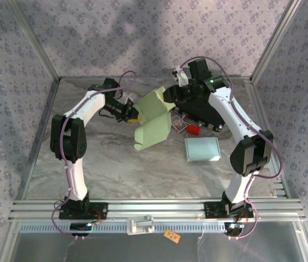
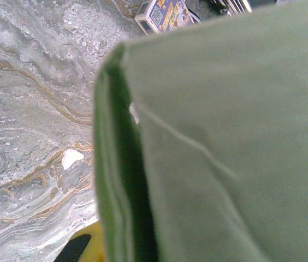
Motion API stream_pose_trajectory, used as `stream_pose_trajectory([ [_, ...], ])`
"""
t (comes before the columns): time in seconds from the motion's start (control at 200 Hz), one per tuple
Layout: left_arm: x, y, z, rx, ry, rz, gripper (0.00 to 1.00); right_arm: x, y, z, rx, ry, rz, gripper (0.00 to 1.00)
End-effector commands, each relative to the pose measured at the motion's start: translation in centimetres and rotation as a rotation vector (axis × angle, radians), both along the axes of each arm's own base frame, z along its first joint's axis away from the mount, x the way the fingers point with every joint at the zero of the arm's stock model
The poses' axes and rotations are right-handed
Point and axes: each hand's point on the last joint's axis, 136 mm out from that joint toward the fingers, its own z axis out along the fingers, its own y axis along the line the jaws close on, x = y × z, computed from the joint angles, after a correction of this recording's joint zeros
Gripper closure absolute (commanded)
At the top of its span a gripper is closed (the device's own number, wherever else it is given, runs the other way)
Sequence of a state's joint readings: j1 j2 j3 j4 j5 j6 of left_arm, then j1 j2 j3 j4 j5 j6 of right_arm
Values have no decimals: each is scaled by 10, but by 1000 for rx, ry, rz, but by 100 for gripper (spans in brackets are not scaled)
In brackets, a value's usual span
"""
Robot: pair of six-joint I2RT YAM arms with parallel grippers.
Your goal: Fold the paper box
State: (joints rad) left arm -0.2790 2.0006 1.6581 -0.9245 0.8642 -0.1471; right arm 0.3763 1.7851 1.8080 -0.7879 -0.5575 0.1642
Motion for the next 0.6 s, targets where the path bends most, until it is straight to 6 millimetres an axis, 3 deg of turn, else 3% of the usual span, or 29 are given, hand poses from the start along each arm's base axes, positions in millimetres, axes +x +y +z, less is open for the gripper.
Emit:
stream_pose_trajectory([
  [0.0,-2,-4,19,-6,-36,-15,100,0,-1,3,-71,-50,5,56],
  [0.15,-3,-4,19,12,-39,-10,100,-3,5,4,-113,-78,14,56],
  [0.595,-11,-8,30,43,-53,-2,100,3,2,-27,-385,-134,-59,60],
])
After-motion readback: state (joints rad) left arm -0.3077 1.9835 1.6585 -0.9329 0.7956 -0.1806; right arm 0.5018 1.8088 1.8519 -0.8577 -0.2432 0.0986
